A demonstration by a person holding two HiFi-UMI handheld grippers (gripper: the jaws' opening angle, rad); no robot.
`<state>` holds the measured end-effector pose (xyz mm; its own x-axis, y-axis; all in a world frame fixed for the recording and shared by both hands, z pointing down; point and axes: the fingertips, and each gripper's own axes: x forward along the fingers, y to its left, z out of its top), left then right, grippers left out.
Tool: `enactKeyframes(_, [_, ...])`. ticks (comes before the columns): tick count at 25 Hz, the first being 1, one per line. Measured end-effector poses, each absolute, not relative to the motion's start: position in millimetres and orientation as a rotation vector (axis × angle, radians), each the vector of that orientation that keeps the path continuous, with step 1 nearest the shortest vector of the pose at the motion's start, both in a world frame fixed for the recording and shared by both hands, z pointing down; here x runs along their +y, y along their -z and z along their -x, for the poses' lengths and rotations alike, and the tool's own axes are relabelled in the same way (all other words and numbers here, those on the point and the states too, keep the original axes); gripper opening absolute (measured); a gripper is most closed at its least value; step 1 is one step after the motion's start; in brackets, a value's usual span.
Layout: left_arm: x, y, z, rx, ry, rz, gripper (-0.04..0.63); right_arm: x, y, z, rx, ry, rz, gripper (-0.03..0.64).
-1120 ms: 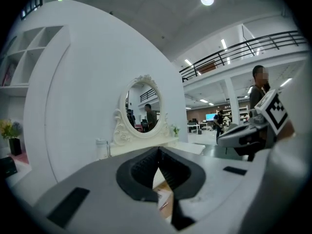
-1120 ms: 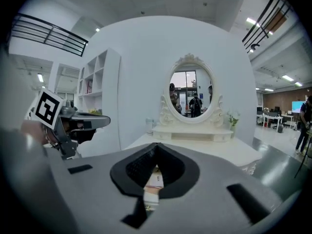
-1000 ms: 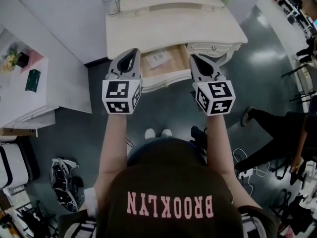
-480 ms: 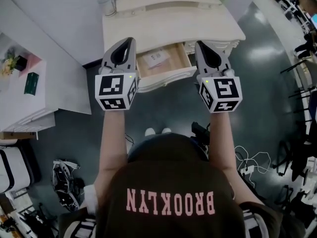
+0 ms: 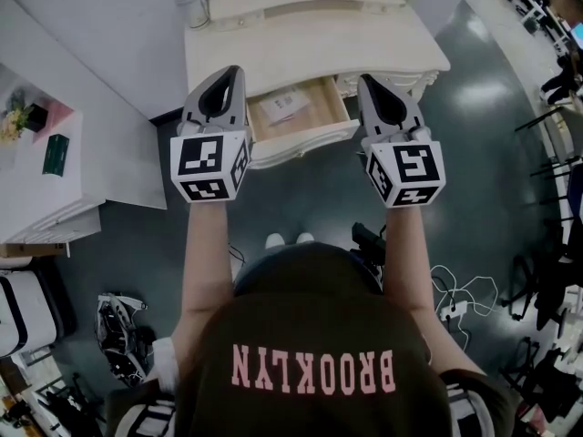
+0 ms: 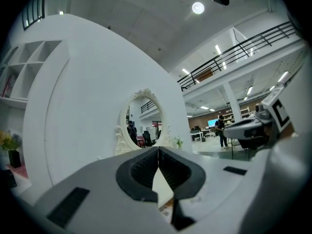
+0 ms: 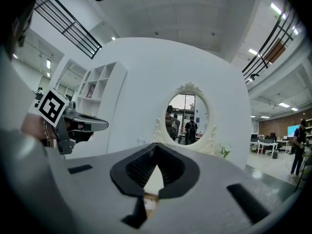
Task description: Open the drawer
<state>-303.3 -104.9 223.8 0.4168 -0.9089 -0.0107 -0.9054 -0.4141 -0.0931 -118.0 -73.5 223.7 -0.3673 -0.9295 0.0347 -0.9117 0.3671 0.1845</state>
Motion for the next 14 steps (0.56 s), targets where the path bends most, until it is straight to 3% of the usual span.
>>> enactKeyframes(14, [-97, -213, 292, 1.621, 0.051, 2.567, 0.005, -64, -218, 102, -2.494, 0.186, -1.695, -0.005])
